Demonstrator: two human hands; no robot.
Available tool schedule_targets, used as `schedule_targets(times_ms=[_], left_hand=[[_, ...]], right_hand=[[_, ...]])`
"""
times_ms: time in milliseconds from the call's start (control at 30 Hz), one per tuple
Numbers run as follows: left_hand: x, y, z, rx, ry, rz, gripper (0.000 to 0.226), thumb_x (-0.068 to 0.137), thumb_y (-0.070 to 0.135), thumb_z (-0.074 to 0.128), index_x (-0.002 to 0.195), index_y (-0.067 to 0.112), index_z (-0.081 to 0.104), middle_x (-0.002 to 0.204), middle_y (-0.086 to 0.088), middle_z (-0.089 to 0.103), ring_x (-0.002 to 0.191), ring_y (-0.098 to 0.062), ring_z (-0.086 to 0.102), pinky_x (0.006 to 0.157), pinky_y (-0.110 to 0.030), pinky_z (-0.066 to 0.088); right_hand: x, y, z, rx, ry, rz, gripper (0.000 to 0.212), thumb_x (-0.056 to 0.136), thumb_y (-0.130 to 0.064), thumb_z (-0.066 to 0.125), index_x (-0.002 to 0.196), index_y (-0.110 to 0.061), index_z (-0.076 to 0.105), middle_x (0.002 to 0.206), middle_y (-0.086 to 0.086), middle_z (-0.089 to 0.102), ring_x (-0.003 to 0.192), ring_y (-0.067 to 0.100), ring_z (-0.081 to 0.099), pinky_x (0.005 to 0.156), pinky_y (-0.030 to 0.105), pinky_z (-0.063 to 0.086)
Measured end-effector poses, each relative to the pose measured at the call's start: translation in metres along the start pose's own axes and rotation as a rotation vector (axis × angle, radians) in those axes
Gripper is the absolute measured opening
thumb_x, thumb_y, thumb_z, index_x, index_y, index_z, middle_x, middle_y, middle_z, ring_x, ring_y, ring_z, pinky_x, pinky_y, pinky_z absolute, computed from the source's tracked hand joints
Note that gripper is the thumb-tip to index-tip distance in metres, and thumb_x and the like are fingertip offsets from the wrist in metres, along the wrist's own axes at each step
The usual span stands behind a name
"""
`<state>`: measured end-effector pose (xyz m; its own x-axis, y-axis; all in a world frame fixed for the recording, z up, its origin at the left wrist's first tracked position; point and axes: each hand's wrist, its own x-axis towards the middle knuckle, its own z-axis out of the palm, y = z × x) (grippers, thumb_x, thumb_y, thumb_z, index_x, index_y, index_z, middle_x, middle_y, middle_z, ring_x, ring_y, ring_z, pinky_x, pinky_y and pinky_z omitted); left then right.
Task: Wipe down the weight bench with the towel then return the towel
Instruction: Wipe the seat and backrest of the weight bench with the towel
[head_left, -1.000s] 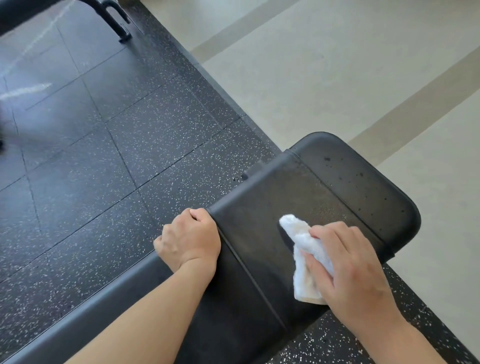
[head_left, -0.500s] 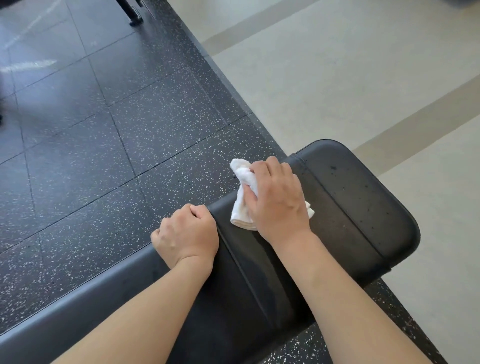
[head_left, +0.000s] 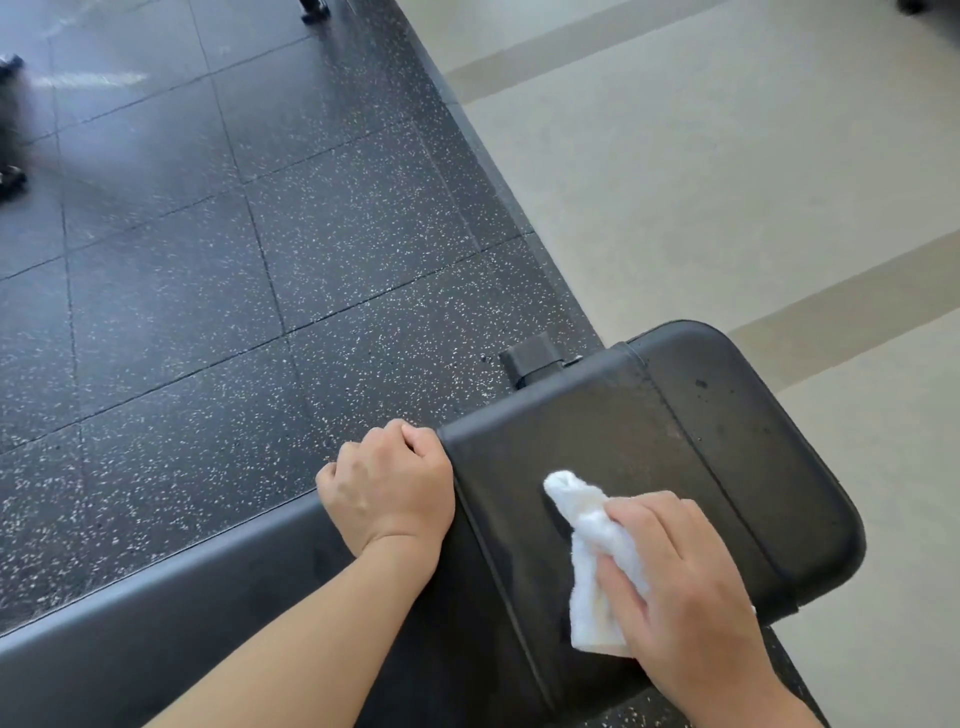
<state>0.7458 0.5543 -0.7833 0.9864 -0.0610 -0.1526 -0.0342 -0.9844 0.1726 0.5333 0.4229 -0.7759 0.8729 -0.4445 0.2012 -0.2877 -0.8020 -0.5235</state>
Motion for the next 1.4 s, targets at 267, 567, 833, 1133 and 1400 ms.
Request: schedule_targets(times_ms=[267,567,833,1133,1400], left_hand=[[0.002,-0.003,0.006,0.007,0.058,0.019,0.041,0.095,0.035,0.028,0.066,0.024,0.055,0.07,0.003,0.06,0.072,-0.024,0.044,0.08,-0.042,0.033],[0.003,-0.004,0.008,0.049,0.025,0.018,0.044,0.092,0.035,0.024,0.068,0.026,0.06,0.068,0.007,0.057,0.074,-0.025,0.053,0.079,-0.042,0.038],[0.003,-0.005,0.008,0.054,0.067,0.023,0.038,0.094,0.034,0.031,0.072,0.029,0.062,0.069,0.009,0.057,0.074,-0.025,0.054,0.079,-0.042,0.038],[0.002,-0.001,0.007,0.094,0.055,0.023,0.03,0.093,0.032,0.034,0.068,0.028,0.051,0.067,0.009,0.051,0.07,-0.024,0.05,0.073,-0.041,0.036],[0.0,0.001,0.004,0.059,0.059,0.022,0.039,0.094,0.034,0.029,0.073,0.03,0.061,0.071,0.008,0.058,0.073,-0.019,0.038,0.076,-0.038,0.027]], right_hand=[[0.119,0.019,0.018,-0.026,0.11,0.128,0.025,0.095,-0.027,0.054,0.106,-0.007,0.065,0.097,0.006,0.053,0.084,0.026,0.048,0.074,0.039,0.044],[0.175,-0.066,0.086,-0.108,-0.246,-0.047,0.03,0.071,-0.028,0.087,0.07,-0.015,0.06,0.075,0.005,0.056,0.067,0.028,0.056,0.056,0.035,0.044],[0.229,0.059,0.026,-0.386,-0.502,0.215,0.029,0.098,-0.039,0.051,0.102,-0.014,0.066,0.093,0.003,0.049,0.096,0.03,0.056,0.081,0.038,0.043],[0.217,-0.078,0.078,-0.231,-0.732,-0.054,0.023,0.102,-0.034,0.053,0.112,-0.016,0.063,0.117,0.008,0.06,0.111,0.029,0.058,0.091,0.04,0.043],[0.193,-0.03,0.064,-0.071,-0.313,-0.003,0.017,0.088,-0.028,0.072,0.085,-0.015,0.061,0.089,0.007,0.057,0.079,0.03,0.059,0.067,0.041,0.046]])
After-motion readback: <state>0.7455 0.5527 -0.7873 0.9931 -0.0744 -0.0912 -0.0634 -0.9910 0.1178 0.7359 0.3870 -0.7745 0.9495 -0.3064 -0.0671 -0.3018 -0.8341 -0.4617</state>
